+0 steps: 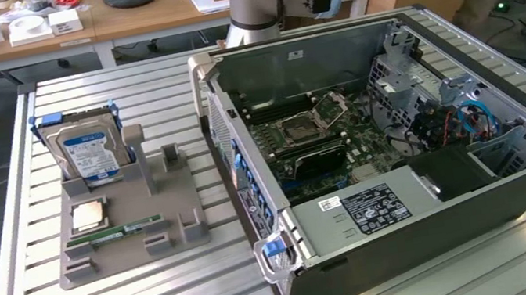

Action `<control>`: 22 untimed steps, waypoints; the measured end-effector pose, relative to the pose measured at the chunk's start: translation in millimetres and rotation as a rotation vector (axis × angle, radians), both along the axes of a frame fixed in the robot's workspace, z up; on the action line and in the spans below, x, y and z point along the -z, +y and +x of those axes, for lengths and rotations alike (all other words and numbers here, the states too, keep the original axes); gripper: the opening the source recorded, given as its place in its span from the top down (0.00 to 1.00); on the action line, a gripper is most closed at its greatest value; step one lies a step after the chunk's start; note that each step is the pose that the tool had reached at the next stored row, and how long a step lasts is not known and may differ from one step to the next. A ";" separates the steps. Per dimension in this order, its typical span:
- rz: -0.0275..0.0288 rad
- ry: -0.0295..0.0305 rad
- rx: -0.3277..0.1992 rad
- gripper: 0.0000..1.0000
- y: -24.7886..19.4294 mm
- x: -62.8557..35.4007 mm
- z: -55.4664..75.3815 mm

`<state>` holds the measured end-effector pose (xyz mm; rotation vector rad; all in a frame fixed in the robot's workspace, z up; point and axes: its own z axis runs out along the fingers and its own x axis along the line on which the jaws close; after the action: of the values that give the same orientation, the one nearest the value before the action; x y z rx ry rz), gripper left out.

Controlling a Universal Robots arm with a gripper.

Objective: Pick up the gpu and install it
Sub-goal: 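Press down on the gpu until it lock into place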

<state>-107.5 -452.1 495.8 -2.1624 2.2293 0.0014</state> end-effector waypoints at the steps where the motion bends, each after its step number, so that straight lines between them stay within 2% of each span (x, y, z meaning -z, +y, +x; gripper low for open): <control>1: 0.0001 0.0000 0.000 0.89 0.0 0.0 0.0; 14: 0.0000 0.0000 0.000 0.89 0.0 0.1 0.0; 22: 0.0000 0.0000 0.000 0.89 0.0 13.0 -0.1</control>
<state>-107.6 -452.1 482.7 -2.1625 2.2292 0.0014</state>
